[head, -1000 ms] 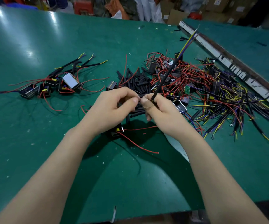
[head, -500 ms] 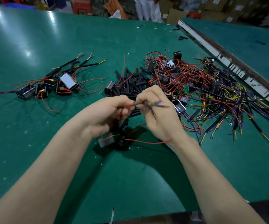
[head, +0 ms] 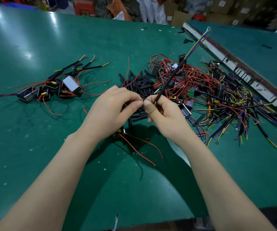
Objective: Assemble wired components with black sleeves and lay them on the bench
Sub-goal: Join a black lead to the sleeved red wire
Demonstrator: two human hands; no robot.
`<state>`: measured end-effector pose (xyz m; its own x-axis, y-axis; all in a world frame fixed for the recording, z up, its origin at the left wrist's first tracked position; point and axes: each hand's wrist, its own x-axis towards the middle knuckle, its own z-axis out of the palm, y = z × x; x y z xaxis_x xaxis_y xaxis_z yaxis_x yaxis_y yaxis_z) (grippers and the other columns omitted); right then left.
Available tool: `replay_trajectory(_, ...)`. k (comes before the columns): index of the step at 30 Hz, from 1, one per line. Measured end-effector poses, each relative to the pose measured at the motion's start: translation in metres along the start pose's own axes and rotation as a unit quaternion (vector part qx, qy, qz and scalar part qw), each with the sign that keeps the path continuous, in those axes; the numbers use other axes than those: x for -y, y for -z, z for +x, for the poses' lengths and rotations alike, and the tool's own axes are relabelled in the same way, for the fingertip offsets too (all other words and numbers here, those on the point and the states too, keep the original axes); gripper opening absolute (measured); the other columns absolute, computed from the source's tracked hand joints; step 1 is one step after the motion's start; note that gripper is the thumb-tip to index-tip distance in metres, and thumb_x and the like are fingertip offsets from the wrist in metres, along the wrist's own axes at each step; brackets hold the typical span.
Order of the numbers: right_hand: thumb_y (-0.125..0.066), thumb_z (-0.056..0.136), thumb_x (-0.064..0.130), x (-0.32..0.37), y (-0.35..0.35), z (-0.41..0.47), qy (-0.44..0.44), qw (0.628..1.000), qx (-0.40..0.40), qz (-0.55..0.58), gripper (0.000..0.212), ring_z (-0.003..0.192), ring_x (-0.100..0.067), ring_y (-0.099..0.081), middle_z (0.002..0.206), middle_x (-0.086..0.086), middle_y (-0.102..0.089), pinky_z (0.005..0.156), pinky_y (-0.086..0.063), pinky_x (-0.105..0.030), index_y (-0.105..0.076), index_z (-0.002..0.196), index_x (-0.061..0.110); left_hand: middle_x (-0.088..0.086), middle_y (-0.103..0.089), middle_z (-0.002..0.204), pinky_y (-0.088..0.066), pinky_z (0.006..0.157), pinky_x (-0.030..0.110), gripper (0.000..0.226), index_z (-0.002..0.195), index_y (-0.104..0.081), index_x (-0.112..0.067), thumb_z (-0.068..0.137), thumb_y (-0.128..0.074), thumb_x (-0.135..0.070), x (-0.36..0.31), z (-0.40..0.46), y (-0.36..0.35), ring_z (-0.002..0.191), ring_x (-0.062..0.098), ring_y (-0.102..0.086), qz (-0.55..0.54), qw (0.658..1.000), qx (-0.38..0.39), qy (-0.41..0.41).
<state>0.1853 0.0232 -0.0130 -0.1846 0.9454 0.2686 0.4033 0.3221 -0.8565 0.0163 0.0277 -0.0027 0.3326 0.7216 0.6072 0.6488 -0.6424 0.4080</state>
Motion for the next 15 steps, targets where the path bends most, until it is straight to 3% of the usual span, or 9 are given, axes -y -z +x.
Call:
replay_trajectory(2,-0.053,0.097,0.015,-0.0008,0.0001,0.0003,0.063,0.996,-0.016,-0.058,0.013,0.068,-0.002,-0.049,0.079,0.008,-0.051,0.067,-0.037,-0.012,-0.055,0.085,0.02,-0.002,-0.064,0.081,-0.032,0.072,0.022,0.022,0.091,-0.069,-0.013,0.089,-0.054,-0.029,-0.0047,-0.0001,-0.0017,0.076,0.01,-0.044,-0.018,0.999,0.02,0.043)
replay_trajectory(4,-0.054,0.094,0.005,-0.0014,0.0013,0.0012,0.143,0.982,-0.04,-0.116,0.009,0.075,-0.007,-0.045,0.086,-0.002,-0.051,0.073,-0.034,-0.011,-0.059,0.087,0.007,-0.007,-0.061,0.071,-0.034,0.064,0.019,0.015,0.083,-0.065,-0.023,0.092,-0.055,-0.03,-0.0063,0.0012,-0.0025,0.066,0.003,-0.046,-0.077,0.991,0.052,0.099)
replay_trajectory(6,-0.055,0.09,-0.004,-0.0025,0.0027,0.0011,0.21,0.965,-0.066,-0.144,0.006,0.08,-0.014,-0.045,0.086,-0.014,-0.053,0.077,-0.035,-0.013,-0.059,0.086,-0.005,-0.013,-0.051,0.056,-0.032,0.052,0.012,0.018,0.077,-0.06,-0.028,0.094,-0.057,-0.023,-0.0079,0.0027,-0.0008,0.051,-0.001,-0.042,-0.194,0.959,0.094,0.182)
replay_trajectory(8,-0.056,0.087,-0.009,-0.001,0.0019,0.0005,0.253,0.95,-0.09,-0.161,0.005,0.081,-0.019,-0.048,0.085,-0.019,-0.055,0.076,-0.04,-0.02,-0.06,0.085,-0.01,-0.015,-0.05,0.054,-0.033,0.054,0.01,0.018,0.077,-0.061,-0.022,0.093,-0.056,-0.016,-0.0104,0.0038,0.0019,0.052,-0.004,-0.04,-0.299,0.913,0.123,0.248)
replay_trajectory(10,-0.058,0.084,-0.012,0.0017,-0.0003,0.0002,0.271,0.943,-0.108,-0.163,0.006,0.078,-0.018,-0.049,0.084,-0.019,-0.055,0.072,-0.041,-0.02,-0.062,0.084,-0.009,-0.006,-0.051,0.065,-0.032,0.063,0.018,0.01,0.078,-0.062,-0.011,0.087,-0.059,-0.017,-0.0086,0.0038,0.003,0.065,0.005,-0.042,-0.374,0.872,0.136,0.287)
replay_trajectory(13,-0.058,0.085,-0.011,0.0024,-0.0023,0.0001,0.264,0.945,-0.106,-0.161,0.007,0.079,-0.016,-0.049,0.086,-0.017,-0.056,0.073,-0.042,-0.02,-0.064,0.085,-0.008,0.006,-0.041,0.069,-0.015,0.063,0.032,0.027,0.084,-0.055,-0.005,0.075,-0.058,-0.03,-0.0066,0.002,0.0057,0.067,0.016,-0.03,-0.453,0.814,0.175,0.32)
replay_trajectory(15,-0.056,0.09,-0.004,0.0012,-0.0018,-0.001,0.219,0.961,-0.087,-0.145,0.007,0.081,-0.013,-0.048,0.087,-0.015,-0.056,0.075,-0.039,-0.017,-0.062,0.086,-0.006,-0.001,-0.044,0.064,-0.02,0.057,0.021,0.025,0.082,-0.057,-0.009,0.076,-0.059,-0.033,-0.008,0.002,0.0074,0.059,0.009,-0.034,-0.459,0.801,0.19,0.334)
